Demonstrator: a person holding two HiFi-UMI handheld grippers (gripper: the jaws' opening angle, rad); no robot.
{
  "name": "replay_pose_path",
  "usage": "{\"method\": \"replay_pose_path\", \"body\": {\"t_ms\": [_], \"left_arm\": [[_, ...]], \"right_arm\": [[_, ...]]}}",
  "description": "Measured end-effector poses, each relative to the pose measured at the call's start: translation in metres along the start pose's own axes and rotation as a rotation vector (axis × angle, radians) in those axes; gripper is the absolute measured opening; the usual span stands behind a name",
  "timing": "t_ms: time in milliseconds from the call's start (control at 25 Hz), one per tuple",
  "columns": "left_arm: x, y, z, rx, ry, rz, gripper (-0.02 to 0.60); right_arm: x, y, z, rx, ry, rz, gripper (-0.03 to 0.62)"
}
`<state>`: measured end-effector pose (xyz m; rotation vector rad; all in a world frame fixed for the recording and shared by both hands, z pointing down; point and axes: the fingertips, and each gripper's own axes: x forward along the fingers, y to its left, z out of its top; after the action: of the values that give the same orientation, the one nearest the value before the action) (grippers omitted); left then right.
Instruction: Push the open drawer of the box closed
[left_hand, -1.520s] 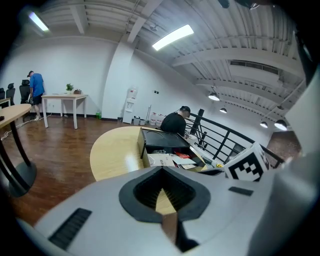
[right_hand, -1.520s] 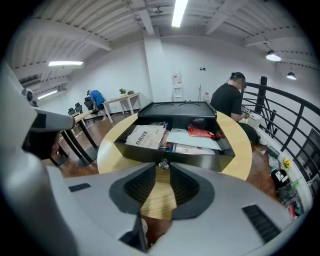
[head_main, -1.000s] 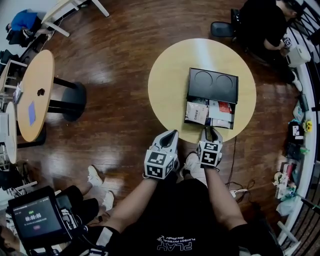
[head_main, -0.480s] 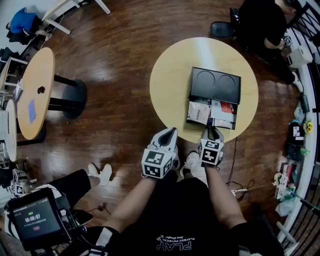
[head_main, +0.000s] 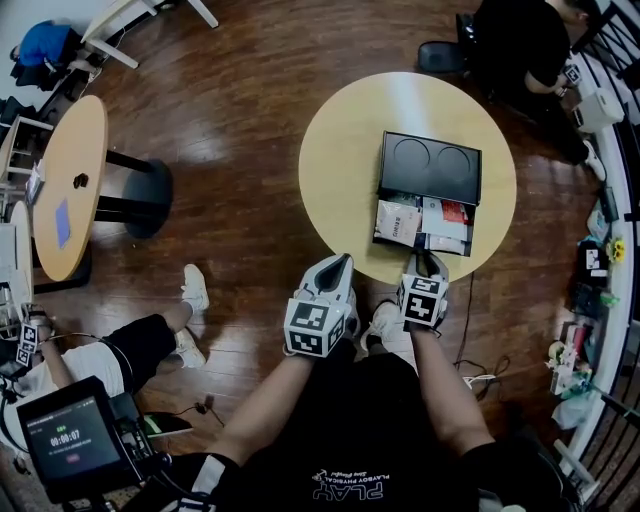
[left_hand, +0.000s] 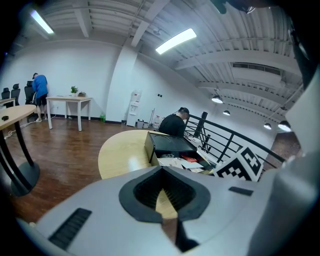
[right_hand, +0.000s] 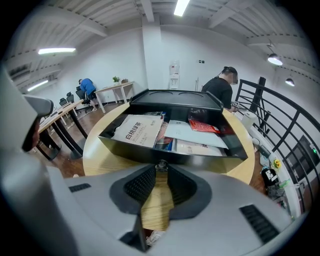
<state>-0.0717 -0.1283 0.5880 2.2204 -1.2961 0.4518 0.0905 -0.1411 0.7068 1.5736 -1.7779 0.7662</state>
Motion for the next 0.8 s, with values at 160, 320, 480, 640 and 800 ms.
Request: {"method": "replay_pose_path", "body": {"t_ms": [160,320,480,640,800], "left_arm": [[-0.001,0.006,0.000,-0.005,-0.002,0.018,-0.004],[-0.001,0.011,-0.002,-0.011,-0.002,0.024,-0.003],[-0.002,0.015,-0.001,-0.016,-0.007,0.041,-0.003],[-0.001,0.020,0.001,-0.019,-0.010,0.058,-0.004],[-0.003,0.023,0.001,-0.023,-0.011,0.064,-0.003]], "right_arm": [[-0.001,-0.001,-0.002,0.031,0.017,0.027,0.080],[0.001,-0.003,0.003,0.032,0.004,0.033,0.080],[0.005,-0.005,0.010,0.029,0.001,0.042,0.080],[0.011,-0.007,0.020,0.022,-0.013,0.046,0.080],[0.017,-0.011,0.030,0.032,-0.024,0.042,0.080]]}}
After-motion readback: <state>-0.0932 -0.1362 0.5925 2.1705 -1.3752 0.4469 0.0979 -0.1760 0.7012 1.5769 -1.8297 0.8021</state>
